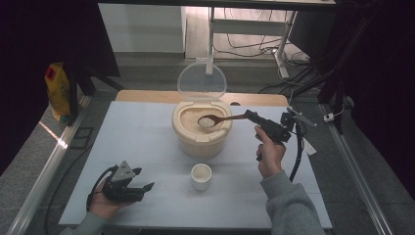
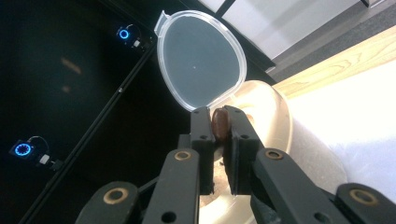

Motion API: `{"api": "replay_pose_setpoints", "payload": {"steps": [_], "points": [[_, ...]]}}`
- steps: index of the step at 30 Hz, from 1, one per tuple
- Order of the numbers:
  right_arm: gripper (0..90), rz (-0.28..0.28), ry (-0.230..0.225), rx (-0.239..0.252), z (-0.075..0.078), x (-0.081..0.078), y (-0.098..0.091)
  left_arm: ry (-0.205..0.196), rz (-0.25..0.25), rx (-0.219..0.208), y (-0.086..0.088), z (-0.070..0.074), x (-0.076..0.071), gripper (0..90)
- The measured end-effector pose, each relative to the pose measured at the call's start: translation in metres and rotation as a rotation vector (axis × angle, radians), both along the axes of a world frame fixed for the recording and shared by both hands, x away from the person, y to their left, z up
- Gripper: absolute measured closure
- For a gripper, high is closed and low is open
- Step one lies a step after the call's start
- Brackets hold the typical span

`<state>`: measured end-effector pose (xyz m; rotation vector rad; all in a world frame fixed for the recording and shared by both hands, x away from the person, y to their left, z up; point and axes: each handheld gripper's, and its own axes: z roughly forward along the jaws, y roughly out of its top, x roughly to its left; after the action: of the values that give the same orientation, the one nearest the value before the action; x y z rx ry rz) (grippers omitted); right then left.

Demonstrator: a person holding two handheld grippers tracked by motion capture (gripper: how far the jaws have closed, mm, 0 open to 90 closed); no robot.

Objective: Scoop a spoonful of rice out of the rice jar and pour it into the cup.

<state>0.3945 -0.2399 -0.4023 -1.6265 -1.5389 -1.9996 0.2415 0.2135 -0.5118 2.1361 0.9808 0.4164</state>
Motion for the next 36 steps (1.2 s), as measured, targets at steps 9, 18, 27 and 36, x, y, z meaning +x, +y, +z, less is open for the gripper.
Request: {"api": "replay_pose_setpoints", "payload": {"steps": [9,18,27,36], "points": [[82.8,0.013,-0.001,0.029,0.003,-0.008,-0.007,0.000,0.001,-0.001,0.000,-0.001,0.000,29.1],[82.8,0.036,0.010,0.056,0.002,-0.016,-0.016,0.005,0.008,0.001,0.001,-0.002,0.001,29.0],[82.8,0.064,0.025,0.067,-0.001,-0.028,-0.025,0.008,0.013,0.004,0.002,-0.003,0.002,29.0],[82.8,0.114,0.046,0.061,-0.011,-0.041,-0.024,0.008,0.014,0.004,0.002,-0.003,0.002,29.0]]}}
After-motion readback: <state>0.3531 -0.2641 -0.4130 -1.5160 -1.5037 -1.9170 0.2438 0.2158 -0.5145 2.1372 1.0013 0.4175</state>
